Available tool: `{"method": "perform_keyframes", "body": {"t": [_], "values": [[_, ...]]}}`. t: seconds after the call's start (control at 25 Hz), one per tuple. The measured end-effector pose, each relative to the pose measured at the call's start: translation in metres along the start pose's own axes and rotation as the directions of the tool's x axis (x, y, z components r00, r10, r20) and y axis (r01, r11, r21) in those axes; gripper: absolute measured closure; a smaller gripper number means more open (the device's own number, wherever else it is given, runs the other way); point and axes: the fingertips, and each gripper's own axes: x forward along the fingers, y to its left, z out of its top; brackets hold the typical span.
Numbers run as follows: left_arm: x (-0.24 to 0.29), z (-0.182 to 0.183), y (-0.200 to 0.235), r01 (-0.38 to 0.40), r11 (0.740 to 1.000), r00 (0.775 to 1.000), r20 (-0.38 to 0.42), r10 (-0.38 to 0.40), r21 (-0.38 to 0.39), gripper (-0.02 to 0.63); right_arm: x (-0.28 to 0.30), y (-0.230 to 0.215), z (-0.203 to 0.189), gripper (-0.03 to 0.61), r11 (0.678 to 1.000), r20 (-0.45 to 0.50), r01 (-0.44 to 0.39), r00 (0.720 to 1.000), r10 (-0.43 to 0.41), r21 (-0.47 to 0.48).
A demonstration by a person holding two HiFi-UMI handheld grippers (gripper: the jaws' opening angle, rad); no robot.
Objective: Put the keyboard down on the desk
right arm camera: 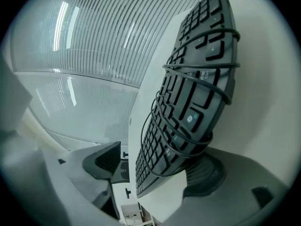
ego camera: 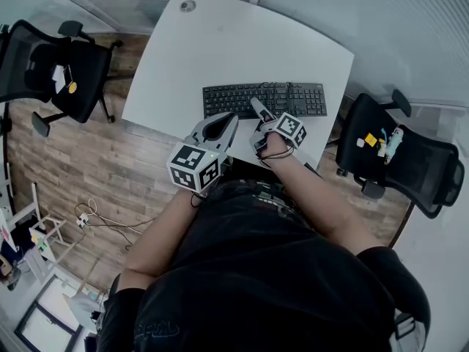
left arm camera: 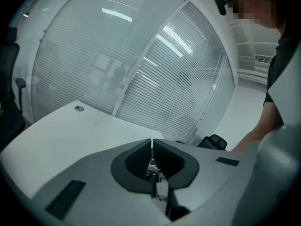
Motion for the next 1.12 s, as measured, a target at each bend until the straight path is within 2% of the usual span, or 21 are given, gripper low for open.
{"method": "perform_keyframes", "body": {"t": [0.36, 0.88, 1.0, 1.12], "values": [[-0.023, 0.000, -0.008, 0.004, 1.000, 1.000, 0.015, -0.005, 0.021, 0.584, -0.017, -0.006, -0.013, 0.195, 1.000, -0.020, 0.013, 1.000, -0.013, -0.018], [-0.050, 0.000, -0.017, 0.035, 0.997, 0.998, 0.042, -0.038, 0.065, 0.586, -0.037, -0.008, -0.034, 0.195, 0.999, 0.039, 0.025, 0.999, -0.023, -0.042], [-0.054, -0.001, -0.019, 0.047, 0.996, 0.998, 0.041, -0.050, 0.072, 0.584, -0.042, 0.000, -0.031, 0.196, 0.996, 0.064, 0.029, 0.998, -0.024, -0.080], [-0.056, 0.000, -0.021, 0.062, 0.995, 0.997, 0.041, -0.065, 0.083, 0.586, -0.046, 0.020, -0.030, 0.203, 0.979, 0.053, 0.007, 0.999, 0.004, -0.203]]}}
